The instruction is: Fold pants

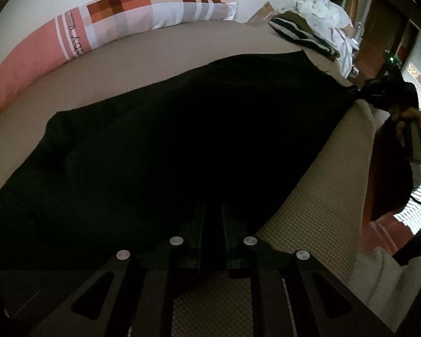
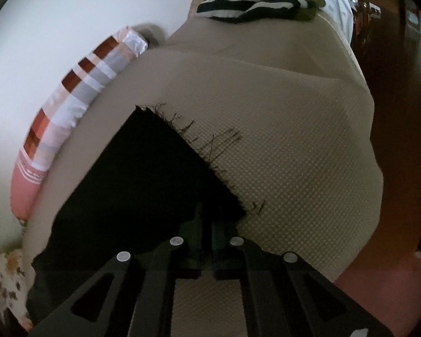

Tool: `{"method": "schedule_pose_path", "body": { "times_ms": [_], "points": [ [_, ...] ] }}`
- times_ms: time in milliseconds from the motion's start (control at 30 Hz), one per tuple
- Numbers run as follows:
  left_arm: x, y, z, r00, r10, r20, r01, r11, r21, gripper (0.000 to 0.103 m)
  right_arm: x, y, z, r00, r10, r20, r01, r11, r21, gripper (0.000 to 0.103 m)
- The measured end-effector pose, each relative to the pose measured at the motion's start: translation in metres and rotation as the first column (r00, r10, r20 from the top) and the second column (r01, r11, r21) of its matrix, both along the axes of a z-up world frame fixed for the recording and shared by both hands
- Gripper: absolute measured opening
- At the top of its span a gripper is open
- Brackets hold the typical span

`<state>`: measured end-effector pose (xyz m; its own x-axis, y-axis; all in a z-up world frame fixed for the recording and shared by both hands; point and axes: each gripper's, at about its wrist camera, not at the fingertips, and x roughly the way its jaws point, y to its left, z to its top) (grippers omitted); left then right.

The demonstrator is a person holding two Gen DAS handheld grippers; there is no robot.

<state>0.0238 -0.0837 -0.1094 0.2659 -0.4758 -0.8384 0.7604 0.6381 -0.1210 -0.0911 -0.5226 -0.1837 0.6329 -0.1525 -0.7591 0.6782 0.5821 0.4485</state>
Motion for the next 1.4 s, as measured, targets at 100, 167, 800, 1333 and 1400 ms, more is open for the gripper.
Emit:
{"method": "schedule_pose_path", "body": {
  "times_ms": [100,167,800,1333,1400],
  "points": [
    [0.003,0.001,0.003,1.0,-0.006,-0.021,0.006,1.0,-0.007,0.013,0.0,-0.001,0.01,0.998,-0.024,-0.059,0.023,1.0,-0.02,0.02],
    [0.005,0.008,0.012,1.0,0.007,-0.026,-0.008,0.999,-0.045,0.016,-0.004,-0.001,0.022,0.996,-0.049,-0.078,0.044,0.997,-0.063,0.024],
    [0.086,0.183,0.032,0.781,0.624,0.024,-0.614,0.774,-0.156,0.056,0.279,0.275,0.09,0.501,0.865,-0.027,-0.864,0.498,-0.08,0.04],
    [0.092,0.224,0.011,0.753,0.658,0.023,-0.65,0.748,-0.138,0.056,0.354,0.405,0.078,0.16,0.981,-0.106,-0.984,0.149,-0.102,0.005],
    [0.092,0.221,0.011,0.754,0.656,0.037,-0.648,0.751,-0.127,0.056,0.36,0.407,0.068,0.188,0.973,-0.13,-0.98,0.177,-0.093,0.004]
  ]
}}
